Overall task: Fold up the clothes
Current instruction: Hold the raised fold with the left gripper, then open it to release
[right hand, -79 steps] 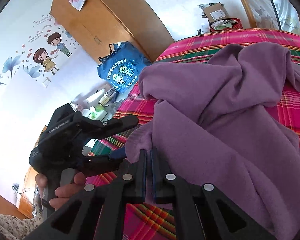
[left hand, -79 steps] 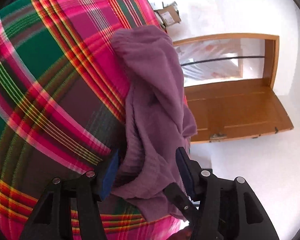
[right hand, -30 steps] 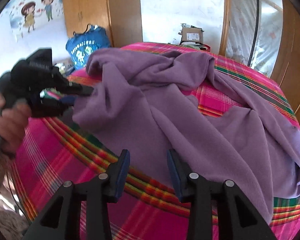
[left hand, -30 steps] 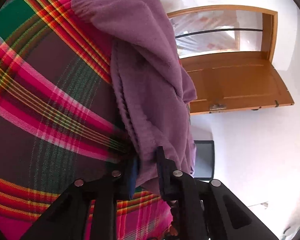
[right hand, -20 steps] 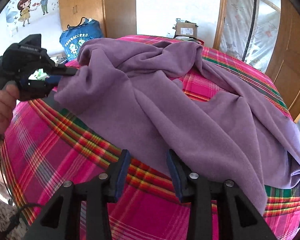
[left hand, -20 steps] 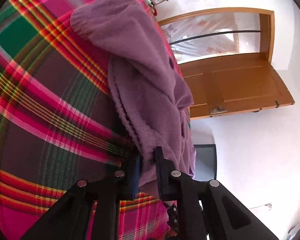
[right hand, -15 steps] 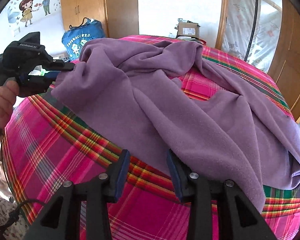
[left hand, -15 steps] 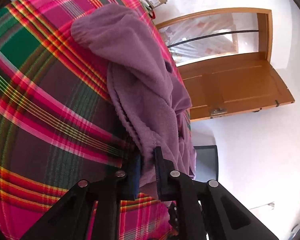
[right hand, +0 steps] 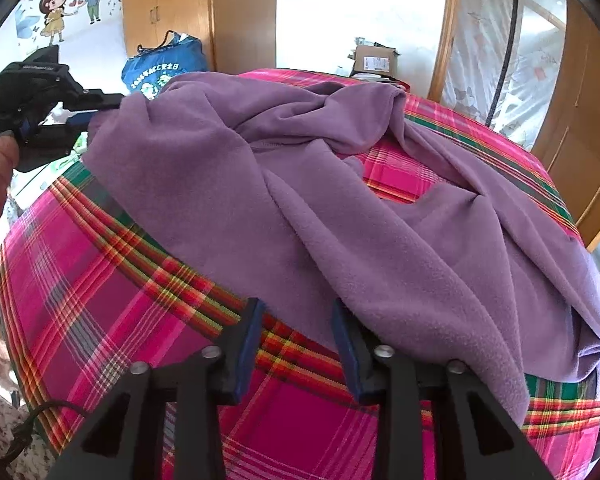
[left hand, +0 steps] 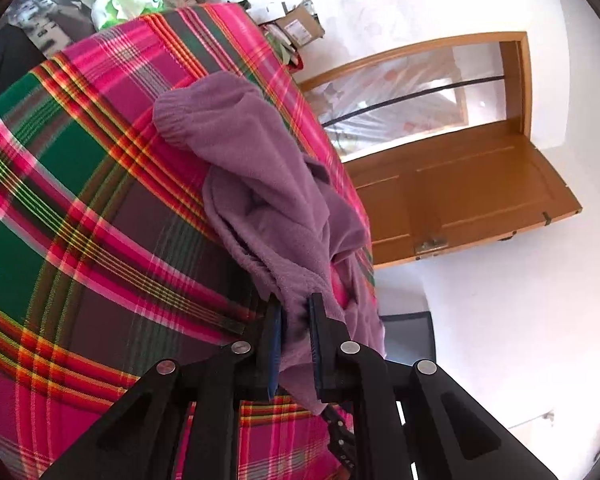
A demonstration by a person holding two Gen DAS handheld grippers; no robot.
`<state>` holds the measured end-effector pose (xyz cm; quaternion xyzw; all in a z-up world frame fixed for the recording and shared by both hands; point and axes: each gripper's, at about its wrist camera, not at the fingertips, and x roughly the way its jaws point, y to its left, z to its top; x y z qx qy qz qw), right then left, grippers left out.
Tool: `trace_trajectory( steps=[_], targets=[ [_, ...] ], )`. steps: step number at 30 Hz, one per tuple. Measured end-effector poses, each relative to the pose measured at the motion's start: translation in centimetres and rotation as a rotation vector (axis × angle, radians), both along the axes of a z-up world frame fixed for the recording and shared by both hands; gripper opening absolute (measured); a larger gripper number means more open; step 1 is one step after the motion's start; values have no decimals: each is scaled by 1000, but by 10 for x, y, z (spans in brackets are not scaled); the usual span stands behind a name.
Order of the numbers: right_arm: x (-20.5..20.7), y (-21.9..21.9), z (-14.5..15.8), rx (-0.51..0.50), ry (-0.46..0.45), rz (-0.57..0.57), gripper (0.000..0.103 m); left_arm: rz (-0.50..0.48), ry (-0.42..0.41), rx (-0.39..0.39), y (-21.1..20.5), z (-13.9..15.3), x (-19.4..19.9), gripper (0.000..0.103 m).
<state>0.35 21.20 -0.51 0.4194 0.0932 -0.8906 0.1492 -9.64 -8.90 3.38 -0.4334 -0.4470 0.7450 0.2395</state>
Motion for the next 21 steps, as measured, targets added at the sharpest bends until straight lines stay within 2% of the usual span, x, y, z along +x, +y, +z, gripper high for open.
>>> trace_trajectory(
  steps=[2,5,10,12,21],
  targets=[
    [-1,0,0,3,3,-9,12,8,10,1,-11,5,3,13],
    [-2,-3,0,12,4,-14,6,23,19,4,-24,9,8,13],
    [0,-6,5,-11,3,-1,4,50,31,3,-32,10,11,13],
    [3,-8,12,-26,15,15,4,57,31,4,-50,9,21,13],
    [18,-18,38,-116,25,76,3,88,21,-16,-57,-1,37,13]
  ],
)
